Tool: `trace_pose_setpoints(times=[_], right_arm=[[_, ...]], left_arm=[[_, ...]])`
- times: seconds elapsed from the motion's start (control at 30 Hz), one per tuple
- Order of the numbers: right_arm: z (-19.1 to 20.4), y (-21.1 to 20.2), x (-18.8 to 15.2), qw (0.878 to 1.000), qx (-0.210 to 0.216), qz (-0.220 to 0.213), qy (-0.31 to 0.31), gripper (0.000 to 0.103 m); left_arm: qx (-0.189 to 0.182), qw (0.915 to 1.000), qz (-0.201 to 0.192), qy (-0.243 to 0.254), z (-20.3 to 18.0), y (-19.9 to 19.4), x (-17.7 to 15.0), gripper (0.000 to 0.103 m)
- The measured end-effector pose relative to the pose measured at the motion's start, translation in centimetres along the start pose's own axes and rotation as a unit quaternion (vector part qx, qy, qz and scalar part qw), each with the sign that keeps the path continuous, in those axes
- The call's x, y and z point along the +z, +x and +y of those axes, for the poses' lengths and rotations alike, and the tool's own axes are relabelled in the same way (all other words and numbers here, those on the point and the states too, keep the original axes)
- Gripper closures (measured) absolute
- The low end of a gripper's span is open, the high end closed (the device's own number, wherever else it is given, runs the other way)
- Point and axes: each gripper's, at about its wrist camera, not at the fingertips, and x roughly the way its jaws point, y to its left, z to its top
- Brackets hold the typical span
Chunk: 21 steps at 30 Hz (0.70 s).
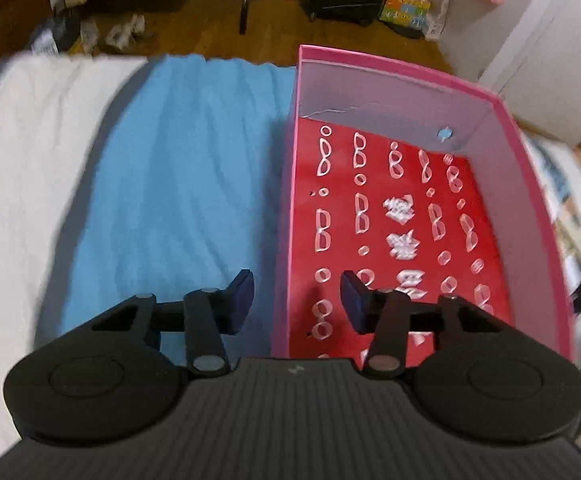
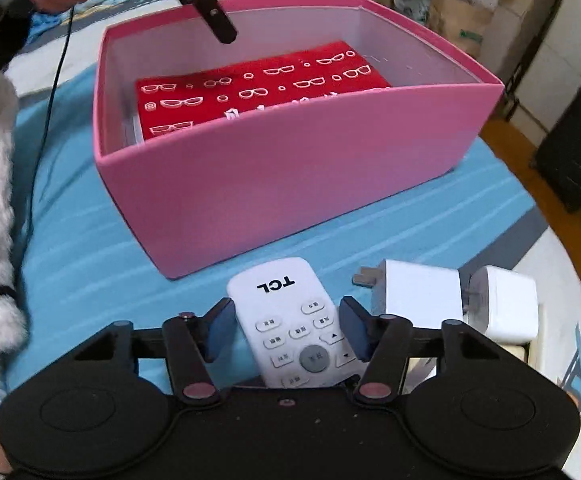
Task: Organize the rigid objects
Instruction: 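Move the right tool to the white TCL remote and grasp it, then carry the TCL remote with the right tool and lower it into the pink box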
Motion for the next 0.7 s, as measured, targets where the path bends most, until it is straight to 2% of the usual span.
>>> trace_pose_setpoints(times=[0.07,0.13,0.2,0.27,0.37,0.47,0.57,0.63,0.7], right_arm=[[-0.1,0.3,-0.1,1.0,-0.013,-0.014,0.013,0.035],[-0.5,1.0,-0.1,0.999,-0.011,-0.01,0.036,0.033],[-0.3,1.5,-0.2,0.999,-0.015,0.001,0.028,0.032],[-0.2,1.8,-0.2,0.999,-0.02,0.01,0.037,0.031],[-1.1,1.4,0.1,0.996,-0.024,0.011,0.086,0.032],[-1.6,0.5,0.1,0.988,-0.033,0.006,0.152,0.033],[-2.1,-0.2,0.2,0.975,-0.046,0.0,0.219,0.033],[-2.2,0.2,0.0,0.97,-0.053,0.001,0.237,0.033],[-1.7,0.5,0.1,0.971,-0.064,0.006,0.231,0.034]], left_arm=[[0.0,0.9996,-0.001,-0.028,0.8,0.2,0.2,0.077],[0.009,0.9996,-0.013,-0.024,0.8,0.0,0.2,0.082],[0.001,0.9995,-0.022,-0.021,0.8,0.0,0.2,0.093],[0.003,0.9995,-0.02,-0.023,0.7,0.3,0.3,0.095],[0.014,0.9995,-0.01,-0.027,0.6,1.0,0.5,0.095],[0.024,0.9992,-0.001,-0.031,0.3,1.3,0.4,0.094],[0.03,0.999,0.005,-0.034,0.3,1.3,0.2,0.094],[0.036,0.9989,0.0,-0.03,0.0,1.3,0.2,0.094],[0.043,0.9989,-0.002,-0.02,-0.4,1.3,0.0,0.094]])
